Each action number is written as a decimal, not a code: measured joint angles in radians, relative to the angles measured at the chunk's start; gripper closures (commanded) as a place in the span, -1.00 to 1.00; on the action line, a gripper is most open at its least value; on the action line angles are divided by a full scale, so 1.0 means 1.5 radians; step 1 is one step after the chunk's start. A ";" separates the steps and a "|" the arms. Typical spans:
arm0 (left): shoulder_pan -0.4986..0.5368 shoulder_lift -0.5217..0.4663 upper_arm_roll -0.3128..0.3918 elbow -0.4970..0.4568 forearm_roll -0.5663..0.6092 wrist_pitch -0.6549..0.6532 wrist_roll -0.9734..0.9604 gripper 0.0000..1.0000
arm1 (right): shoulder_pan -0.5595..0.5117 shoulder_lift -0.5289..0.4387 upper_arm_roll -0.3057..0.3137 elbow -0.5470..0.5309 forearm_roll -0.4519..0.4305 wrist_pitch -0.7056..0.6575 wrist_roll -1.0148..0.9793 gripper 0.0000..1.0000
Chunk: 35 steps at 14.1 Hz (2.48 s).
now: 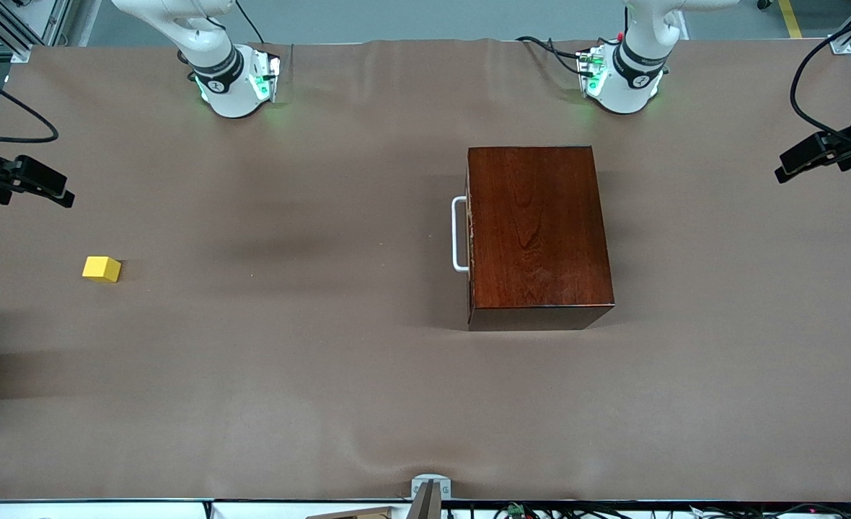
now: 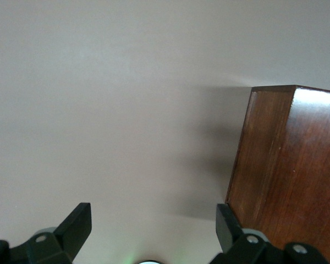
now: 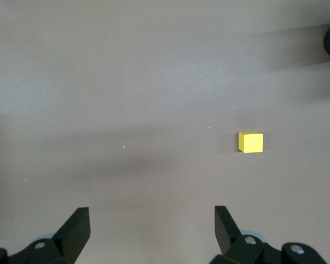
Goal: Open drawer, take yellow block, close drawer
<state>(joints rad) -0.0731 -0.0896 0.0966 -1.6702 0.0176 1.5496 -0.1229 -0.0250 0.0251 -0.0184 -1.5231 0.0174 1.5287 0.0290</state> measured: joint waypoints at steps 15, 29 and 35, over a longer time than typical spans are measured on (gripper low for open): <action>-0.012 0.038 -0.034 0.049 0.004 -0.022 0.074 -1.00 | 0.002 0.000 0.000 0.000 0.000 0.001 0.000 -1.00; -0.009 0.040 -0.070 0.062 0.006 -0.062 0.074 -1.00 | 0.009 0.000 0.000 0.000 0.000 0.001 0.000 -1.00; -0.009 0.040 -0.070 0.065 0.006 -0.060 0.054 -1.00 | 0.009 0.000 0.000 0.000 0.000 0.001 0.000 -1.00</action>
<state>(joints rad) -0.0865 -0.0296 -0.0080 -1.5733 0.0264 1.4598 -0.0424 -0.0118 0.0252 -0.0178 -1.5231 0.0174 1.5308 0.0283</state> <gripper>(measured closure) 0.000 0.000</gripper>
